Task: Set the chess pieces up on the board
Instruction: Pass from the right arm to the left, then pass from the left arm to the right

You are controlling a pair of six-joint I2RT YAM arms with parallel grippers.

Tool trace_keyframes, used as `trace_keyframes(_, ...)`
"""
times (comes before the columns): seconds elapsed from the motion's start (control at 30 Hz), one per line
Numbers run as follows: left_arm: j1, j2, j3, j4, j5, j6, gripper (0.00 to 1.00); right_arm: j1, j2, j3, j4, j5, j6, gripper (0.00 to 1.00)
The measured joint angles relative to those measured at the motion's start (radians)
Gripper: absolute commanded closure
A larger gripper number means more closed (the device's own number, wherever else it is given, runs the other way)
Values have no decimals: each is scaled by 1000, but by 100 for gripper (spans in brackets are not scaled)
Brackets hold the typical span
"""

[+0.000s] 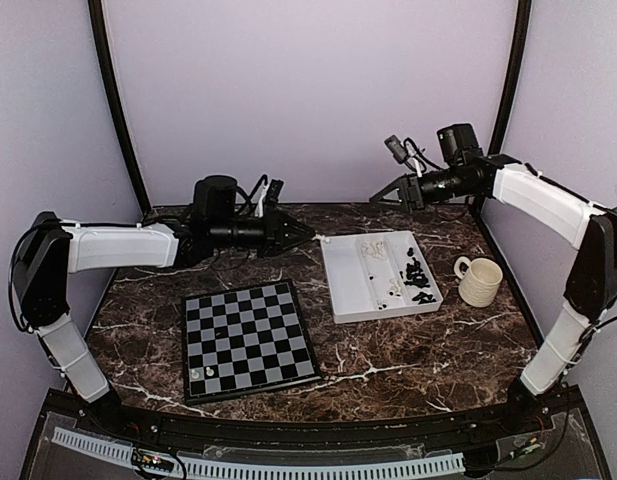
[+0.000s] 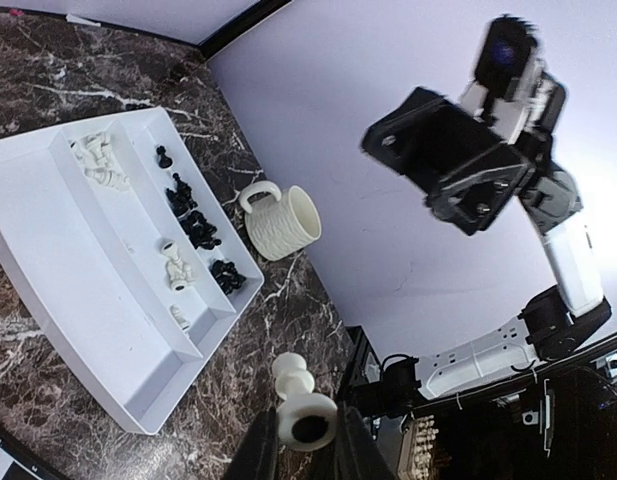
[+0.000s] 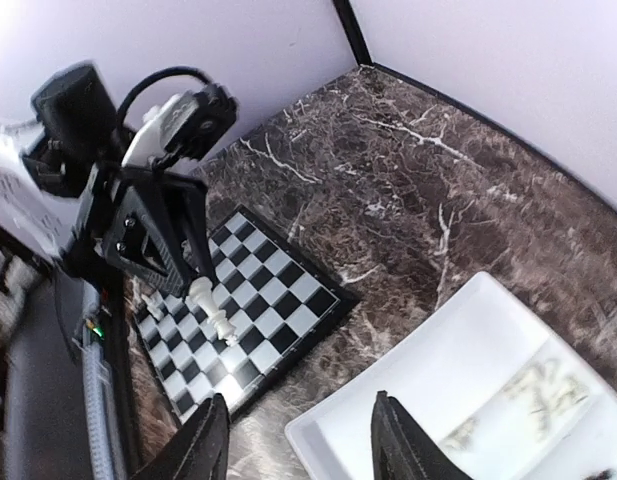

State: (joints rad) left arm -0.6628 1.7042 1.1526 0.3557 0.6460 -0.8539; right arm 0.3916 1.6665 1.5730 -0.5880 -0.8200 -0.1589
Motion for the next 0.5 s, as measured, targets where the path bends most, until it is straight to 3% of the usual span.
trace_keyframes(0.13, 0, -9, -23, 100, -14, -27, 92, -53, 27, -162, 257, -172, 324, 44)
trace_keyframes(0.37, 0, -8, -30, 242, -40, -79, 93, -22, 115, -371, 883, -351, 966, 38)
trace_keyframes(0.5, 0, -4, -30, 283, -43, -102, 93, -2, 131, -380, 1085, -381, 1148, 38)
